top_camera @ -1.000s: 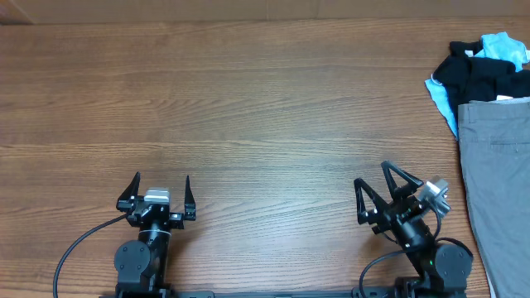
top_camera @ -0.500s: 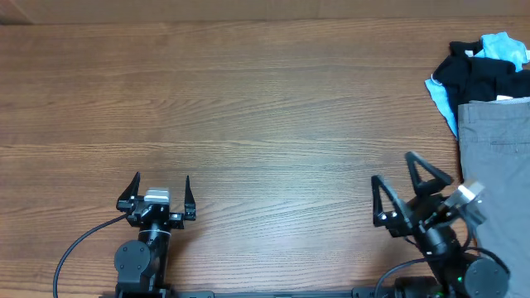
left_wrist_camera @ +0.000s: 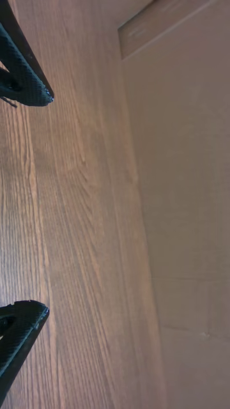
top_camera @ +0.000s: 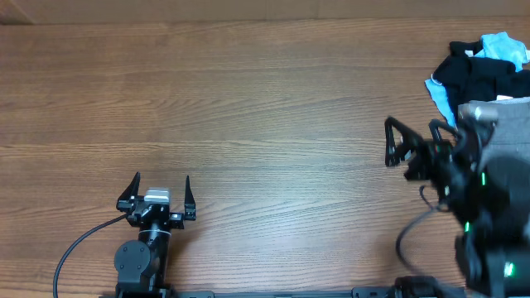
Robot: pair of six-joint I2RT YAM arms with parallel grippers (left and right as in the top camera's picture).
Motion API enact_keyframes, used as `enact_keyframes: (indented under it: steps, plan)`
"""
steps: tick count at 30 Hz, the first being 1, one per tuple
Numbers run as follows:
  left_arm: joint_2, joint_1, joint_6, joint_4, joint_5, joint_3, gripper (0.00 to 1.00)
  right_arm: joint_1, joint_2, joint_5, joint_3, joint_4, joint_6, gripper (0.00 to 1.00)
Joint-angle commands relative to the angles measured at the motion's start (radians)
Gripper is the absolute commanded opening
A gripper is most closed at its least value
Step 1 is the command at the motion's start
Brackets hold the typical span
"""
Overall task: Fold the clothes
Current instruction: 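Reach the right gripper toward the grey shorts on the clothes pile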
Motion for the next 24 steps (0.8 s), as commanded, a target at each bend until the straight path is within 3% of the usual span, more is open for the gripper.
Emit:
enact_keyframes:
  steps: [1, 9, 24]
  plan:
    - [-0.010, 0.010, 0.021, 0.004, -0.013, -0.004, 1.00, -0.005, 0.166, 0.034, 0.177, -0.107, -0.096, 1.00]
    - [-0.010, 0.010, 0.021, 0.004, -0.013, -0.004, 1.00, -0.005, 0.437, 0.080, 0.485, -0.382, -0.110, 1.00]
    - [-0.010, 0.010, 0.021, 0.004, -0.013, -0.004, 1.00, -0.055, 0.388, 0.116, 0.547, -0.438, -0.109, 1.00]
